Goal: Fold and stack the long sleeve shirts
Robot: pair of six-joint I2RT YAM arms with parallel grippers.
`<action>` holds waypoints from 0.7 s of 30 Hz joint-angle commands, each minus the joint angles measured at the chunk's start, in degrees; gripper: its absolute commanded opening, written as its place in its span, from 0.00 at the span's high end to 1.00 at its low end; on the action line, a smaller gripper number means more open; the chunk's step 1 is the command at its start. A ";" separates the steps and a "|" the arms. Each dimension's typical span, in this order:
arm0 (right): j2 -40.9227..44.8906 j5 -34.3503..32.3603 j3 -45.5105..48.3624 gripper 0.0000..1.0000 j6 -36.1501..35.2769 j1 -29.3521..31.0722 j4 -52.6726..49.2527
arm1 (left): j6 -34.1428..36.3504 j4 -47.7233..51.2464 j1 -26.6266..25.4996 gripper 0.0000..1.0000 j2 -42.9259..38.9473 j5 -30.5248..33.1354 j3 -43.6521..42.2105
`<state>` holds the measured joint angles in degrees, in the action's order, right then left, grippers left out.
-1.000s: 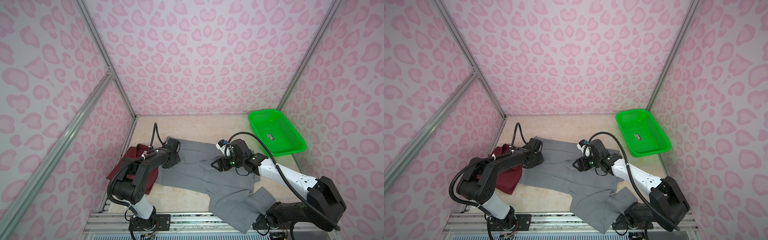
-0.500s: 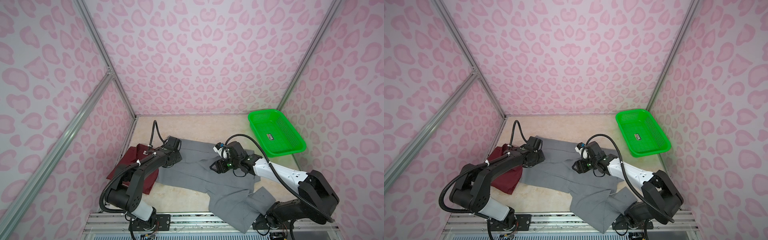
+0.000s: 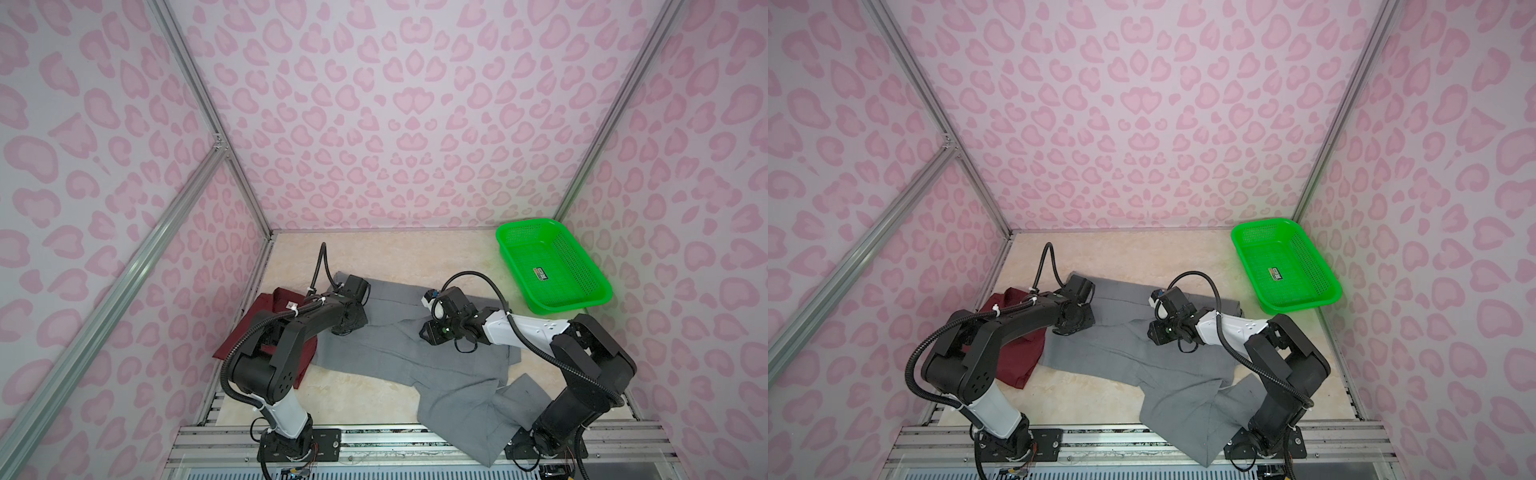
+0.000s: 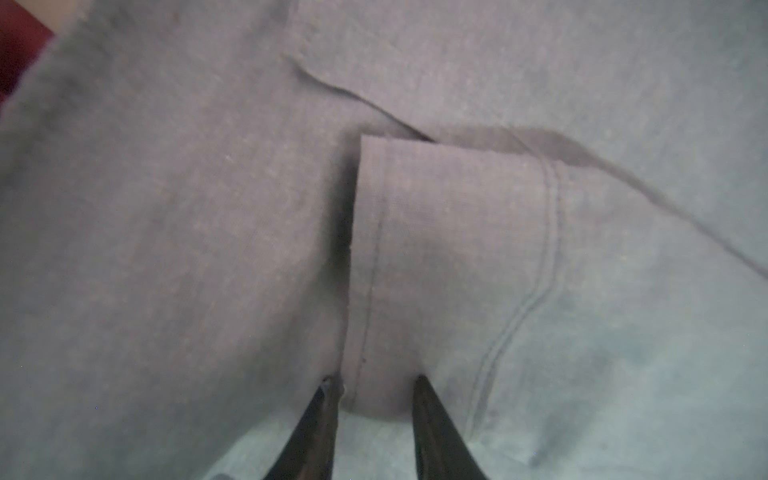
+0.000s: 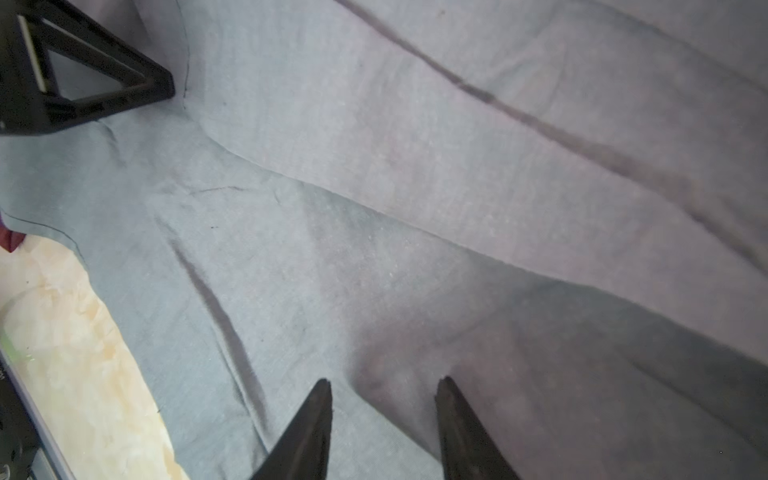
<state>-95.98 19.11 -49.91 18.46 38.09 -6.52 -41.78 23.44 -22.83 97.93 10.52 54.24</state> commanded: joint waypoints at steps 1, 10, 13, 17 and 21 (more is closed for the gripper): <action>-1.26 0.38 0.56 0.58 1.10 -0.20 3.11 | 0.75 -0.59 0.07 0.65 1.05 1.28 0.65; -2.89 1.45 2.92 0.62 0.88 -0.37 4.92 | 1.50 -1.30 -0.02 0.59 3.29 2.07 1.20; -2.83 1.97 3.56 0.63 0.68 -0.47 5.12 | 1.70 -1.37 -0.11 0.63 3.85 2.65 1.18; -2.65 2.56 4.33 0.64 0.31 -0.77 5.62 | 1.88 -1.70 -0.16 0.75 3.33 2.83 0.74; -2.94 3.21 4.61 0.65 0.11 -0.98 5.72 | 2.05 -1.35 -0.11 0.82 3.41 2.84 1.26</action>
<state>-98.24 21.96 -45.98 18.83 37.10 1.72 -40.42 19.16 -22.98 100.82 14.74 55.57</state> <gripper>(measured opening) 0.351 0.189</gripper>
